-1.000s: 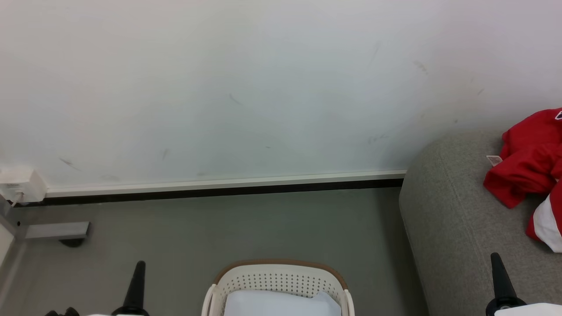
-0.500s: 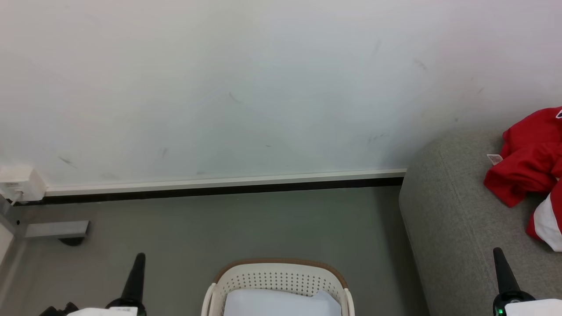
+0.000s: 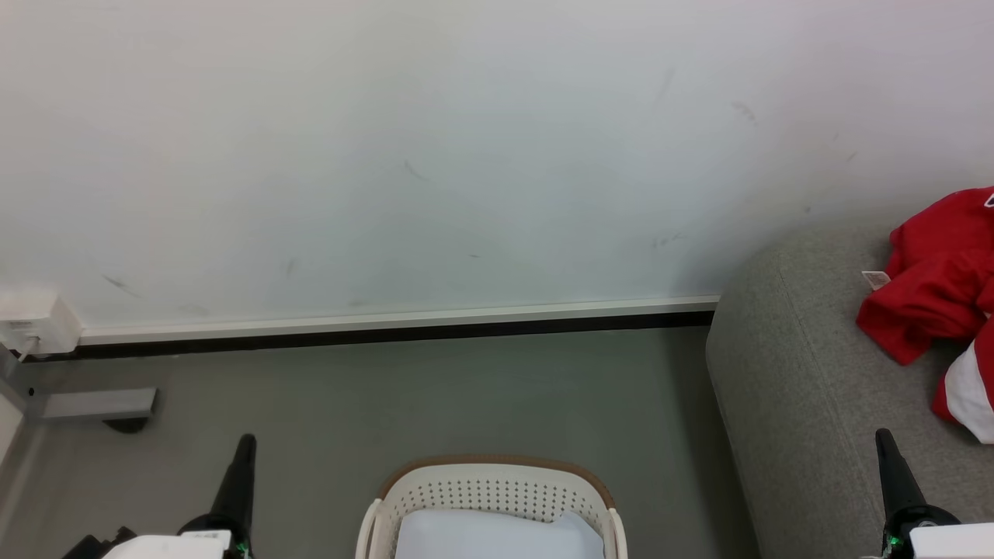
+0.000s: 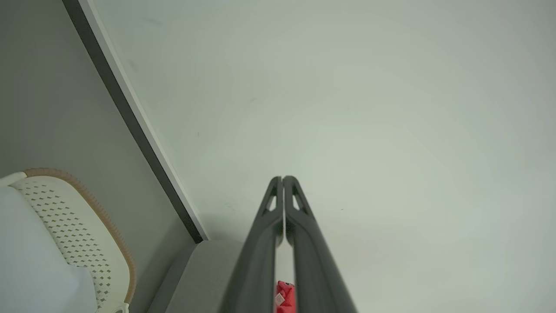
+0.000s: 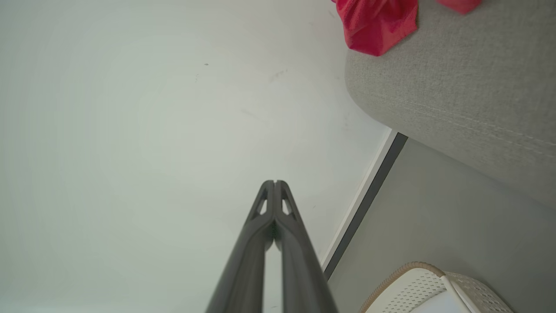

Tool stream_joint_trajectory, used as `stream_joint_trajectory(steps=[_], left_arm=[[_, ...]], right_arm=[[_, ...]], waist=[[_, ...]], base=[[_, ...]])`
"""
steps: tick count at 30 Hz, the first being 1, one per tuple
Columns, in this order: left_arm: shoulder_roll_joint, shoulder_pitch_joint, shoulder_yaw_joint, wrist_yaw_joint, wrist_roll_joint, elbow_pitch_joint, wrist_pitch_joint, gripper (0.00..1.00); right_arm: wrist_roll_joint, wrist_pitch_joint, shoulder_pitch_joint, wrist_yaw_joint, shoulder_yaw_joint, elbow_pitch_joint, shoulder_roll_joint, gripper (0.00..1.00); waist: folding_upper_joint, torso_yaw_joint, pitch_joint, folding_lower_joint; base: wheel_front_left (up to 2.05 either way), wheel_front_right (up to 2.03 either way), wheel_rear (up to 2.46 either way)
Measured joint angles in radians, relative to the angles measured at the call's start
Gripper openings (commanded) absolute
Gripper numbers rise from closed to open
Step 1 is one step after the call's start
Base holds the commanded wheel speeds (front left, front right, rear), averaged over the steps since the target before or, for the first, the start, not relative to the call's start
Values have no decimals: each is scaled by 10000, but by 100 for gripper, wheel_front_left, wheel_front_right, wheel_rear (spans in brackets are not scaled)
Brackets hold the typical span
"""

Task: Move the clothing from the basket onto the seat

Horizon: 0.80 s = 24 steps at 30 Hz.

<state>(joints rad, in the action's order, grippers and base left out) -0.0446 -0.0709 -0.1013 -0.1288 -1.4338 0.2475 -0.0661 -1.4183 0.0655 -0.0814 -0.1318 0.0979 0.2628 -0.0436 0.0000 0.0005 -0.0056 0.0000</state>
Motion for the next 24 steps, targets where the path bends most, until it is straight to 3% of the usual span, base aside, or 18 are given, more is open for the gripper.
stream_joint_trajectory(steps=[24], left_arm=[[-13,-316,-117,0,-1603,-8,-451,0]], right_arm=[[-1745,477,-198,0,132,-142,-23,0]], waist=[[0,-5,80,0]], base=[[0,0,0]])
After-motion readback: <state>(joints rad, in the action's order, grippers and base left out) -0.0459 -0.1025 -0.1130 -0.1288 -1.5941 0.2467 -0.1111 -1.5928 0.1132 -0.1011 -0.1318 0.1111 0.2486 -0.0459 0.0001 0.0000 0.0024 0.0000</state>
